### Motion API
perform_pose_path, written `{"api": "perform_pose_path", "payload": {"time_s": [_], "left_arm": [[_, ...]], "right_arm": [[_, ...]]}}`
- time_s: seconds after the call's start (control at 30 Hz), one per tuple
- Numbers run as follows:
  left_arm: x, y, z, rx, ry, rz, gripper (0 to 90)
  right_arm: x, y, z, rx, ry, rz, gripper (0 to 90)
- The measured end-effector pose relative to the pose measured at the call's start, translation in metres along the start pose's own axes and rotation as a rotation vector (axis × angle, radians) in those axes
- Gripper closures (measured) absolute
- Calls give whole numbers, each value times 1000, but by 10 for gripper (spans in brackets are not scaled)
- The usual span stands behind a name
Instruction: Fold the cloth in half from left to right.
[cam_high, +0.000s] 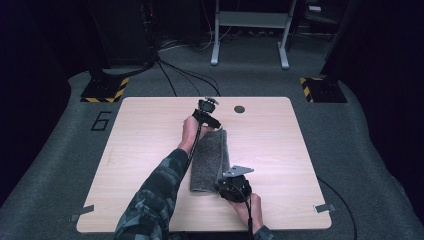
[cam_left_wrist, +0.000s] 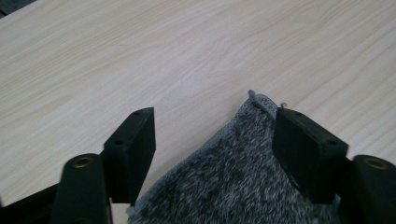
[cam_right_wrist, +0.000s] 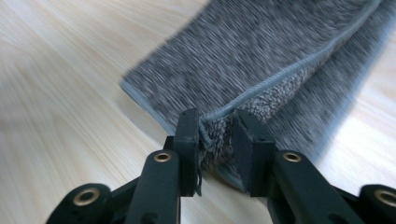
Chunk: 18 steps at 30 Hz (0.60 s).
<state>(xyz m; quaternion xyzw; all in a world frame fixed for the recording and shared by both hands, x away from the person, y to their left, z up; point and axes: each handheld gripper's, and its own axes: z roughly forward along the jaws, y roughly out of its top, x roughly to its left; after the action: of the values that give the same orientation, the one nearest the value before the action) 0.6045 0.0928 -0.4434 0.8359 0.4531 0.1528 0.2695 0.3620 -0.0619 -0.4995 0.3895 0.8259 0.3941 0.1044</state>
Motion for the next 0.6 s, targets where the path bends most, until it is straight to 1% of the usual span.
{"api": "perform_pose_path", "payload": {"time_s": [0.03,0.07,0.1,0.13,0.17,0.2,0.23,0.27,0.3,0.37,0.4,0.43,0.5,0.53,0.57,0.6], "left_arm": [[2,-2,-2,-7,-2,-6,243],[5,-6,-8,-2,-15,2,237],[7,-9,-11,-9,-19,-1,228],[8,-12,-14,-14,-18,-1,225],[10,-17,-18,-23,-22,-2,217],[12,-23,-22,-24,-30,-1,213],[13,-27,-25,-21,-33,0,189],[13,-34,-28,-28,-32,-2,188],[14,-40,-30,-27,-30,-4,184],[15,-50,-34,-38,-36,-11,180],[16,-56,-38,-25,-30,-4,178],[15,-63,-39,-36,-35,-14,178],[15,-75,-42,-32,-38,-11,175],[13,-82,-43,-34,-35,-10,175],[12,-86,-43,-22,-30,-2,174],[11,-93,-44,-19,-31,-1,174]], "right_arm": [[-3,-3,-2,7,-12,8,656],[-5,-5,-3,18,-18,19,642],[-9,-7,-6,21,-22,27,631],[-11,-9,-7,15,-29,24,611],[-13,-11,-9,25,-43,43,586],[-17,-13,-10,25,-49,43,580],[-20,-16,-13,28,-56,67,557],[-23,-17,-14,29,-63,71,541],[-27,-19,-16,37,-65,84,533],[-33,-21,-18,25,-83,71,495],[-35,-21,-20,32,-88,79,479],[-37,-20,-22,28,-90,88,461],[-40,-17,-24,19,-96,104,402],[-42,-14,-24,10,-97,95,380],[-43,-10,-23,5,-93,95,370],[-44,-7,-22,-3,-83,98,341]]}}
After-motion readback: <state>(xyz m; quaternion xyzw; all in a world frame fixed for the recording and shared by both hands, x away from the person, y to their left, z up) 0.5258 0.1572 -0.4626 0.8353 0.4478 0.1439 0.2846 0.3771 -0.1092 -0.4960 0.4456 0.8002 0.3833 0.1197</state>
